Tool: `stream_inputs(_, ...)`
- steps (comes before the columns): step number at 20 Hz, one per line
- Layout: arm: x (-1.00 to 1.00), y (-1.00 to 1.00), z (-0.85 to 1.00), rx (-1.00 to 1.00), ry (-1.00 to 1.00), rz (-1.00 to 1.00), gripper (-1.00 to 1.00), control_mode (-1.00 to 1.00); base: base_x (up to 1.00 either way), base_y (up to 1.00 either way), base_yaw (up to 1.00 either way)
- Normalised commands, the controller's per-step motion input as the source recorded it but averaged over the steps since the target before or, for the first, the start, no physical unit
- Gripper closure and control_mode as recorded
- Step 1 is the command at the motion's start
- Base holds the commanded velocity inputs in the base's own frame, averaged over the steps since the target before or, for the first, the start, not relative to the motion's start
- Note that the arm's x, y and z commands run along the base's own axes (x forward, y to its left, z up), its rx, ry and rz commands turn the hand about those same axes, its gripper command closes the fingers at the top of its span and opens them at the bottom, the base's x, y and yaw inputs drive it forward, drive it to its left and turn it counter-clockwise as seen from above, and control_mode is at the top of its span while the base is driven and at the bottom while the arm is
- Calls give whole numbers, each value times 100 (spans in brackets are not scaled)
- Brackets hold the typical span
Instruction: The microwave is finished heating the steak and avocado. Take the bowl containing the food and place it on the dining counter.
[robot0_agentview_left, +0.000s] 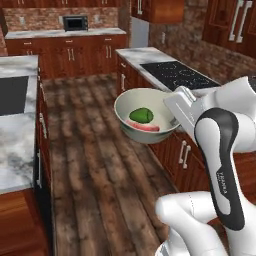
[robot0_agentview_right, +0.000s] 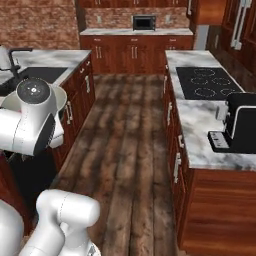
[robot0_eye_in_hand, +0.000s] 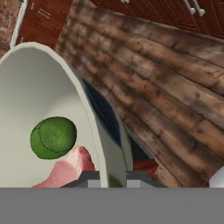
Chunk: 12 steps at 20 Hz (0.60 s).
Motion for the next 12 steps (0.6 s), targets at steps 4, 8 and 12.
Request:
stream_inputs(4, 0, 0, 0, 0, 0, 0, 100, 100, 0, 0, 50)
stream_inputs(8, 0, 0, 0, 0, 0, 0, 100, 100, 0, 0, 46)
stream_inputs(12, 0, 0, 0, 0, 0, 0, 100, 100, 0, 0, 35)
